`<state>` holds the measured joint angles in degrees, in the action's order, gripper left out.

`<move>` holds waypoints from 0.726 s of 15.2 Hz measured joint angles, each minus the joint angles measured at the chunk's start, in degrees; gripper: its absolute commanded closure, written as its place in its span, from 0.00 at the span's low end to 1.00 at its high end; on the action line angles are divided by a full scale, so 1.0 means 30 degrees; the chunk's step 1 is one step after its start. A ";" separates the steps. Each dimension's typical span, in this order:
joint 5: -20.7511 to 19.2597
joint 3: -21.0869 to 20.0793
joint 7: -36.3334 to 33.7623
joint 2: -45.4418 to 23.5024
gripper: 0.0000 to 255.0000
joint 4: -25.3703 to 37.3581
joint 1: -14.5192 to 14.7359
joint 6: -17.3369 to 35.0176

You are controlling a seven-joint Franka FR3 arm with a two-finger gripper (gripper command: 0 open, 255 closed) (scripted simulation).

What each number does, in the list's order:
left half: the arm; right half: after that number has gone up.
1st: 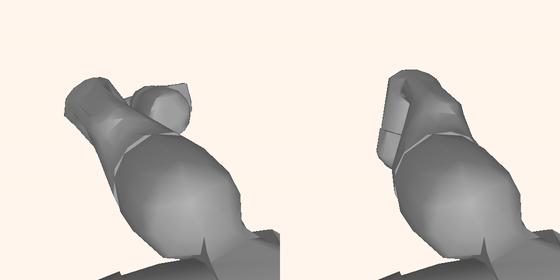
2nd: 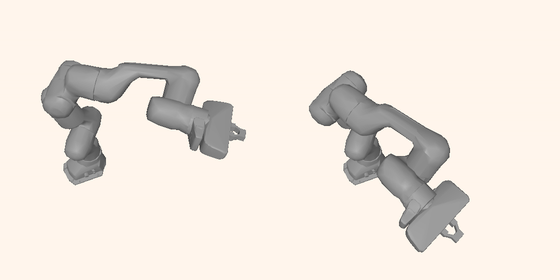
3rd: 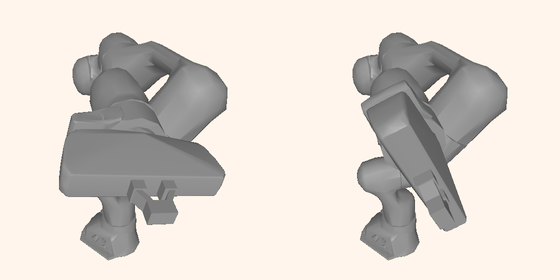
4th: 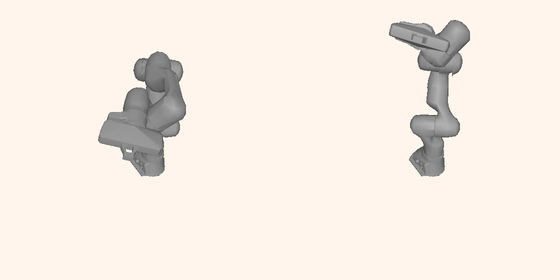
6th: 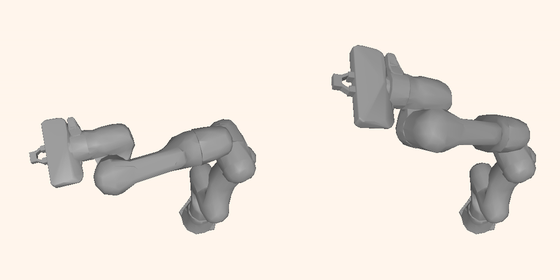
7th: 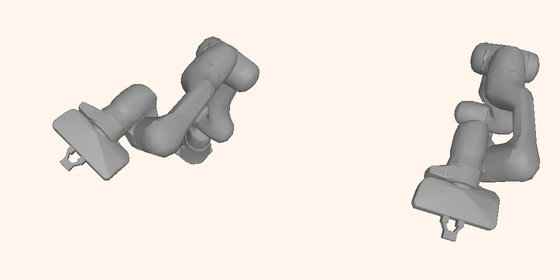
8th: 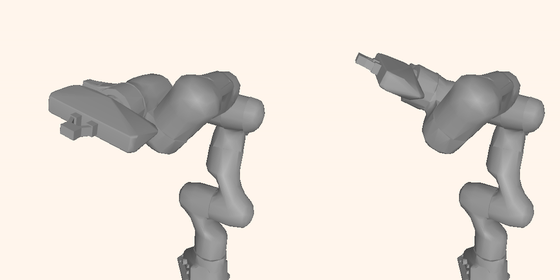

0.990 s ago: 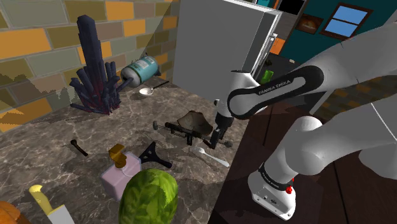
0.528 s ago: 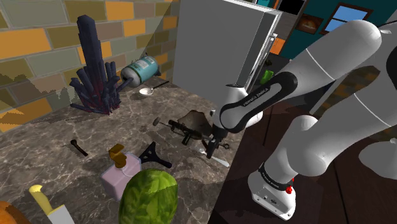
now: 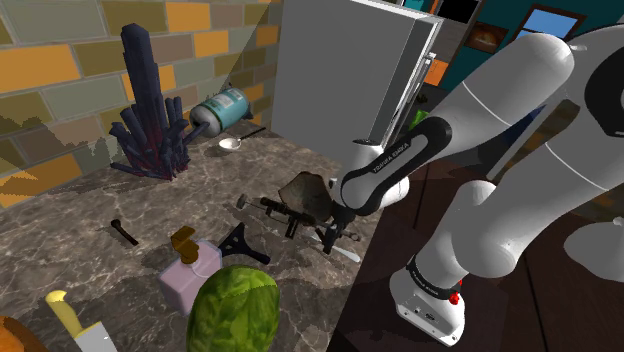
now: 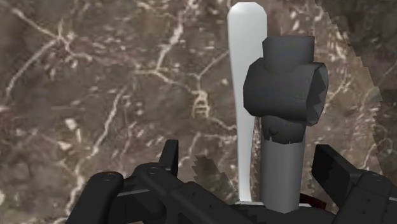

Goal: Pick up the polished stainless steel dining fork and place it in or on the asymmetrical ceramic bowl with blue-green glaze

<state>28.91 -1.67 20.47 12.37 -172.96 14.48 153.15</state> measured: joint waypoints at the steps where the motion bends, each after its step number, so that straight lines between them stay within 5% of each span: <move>1: 0.0005 0.0000 0.0002 -0.0006 0.00 0.0002 0.0003 0.0005; 2: 0.0007 0.0000 0.0004 -0.0010 1.00 0.0004 0.0004 0.0008; 11: -0.0009 -0.0008 0.0013 0.0035 1.00 0.0013 0.0008 -0.0002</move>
<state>28.88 -1.70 20.50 12.47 -172.93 14.50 153.14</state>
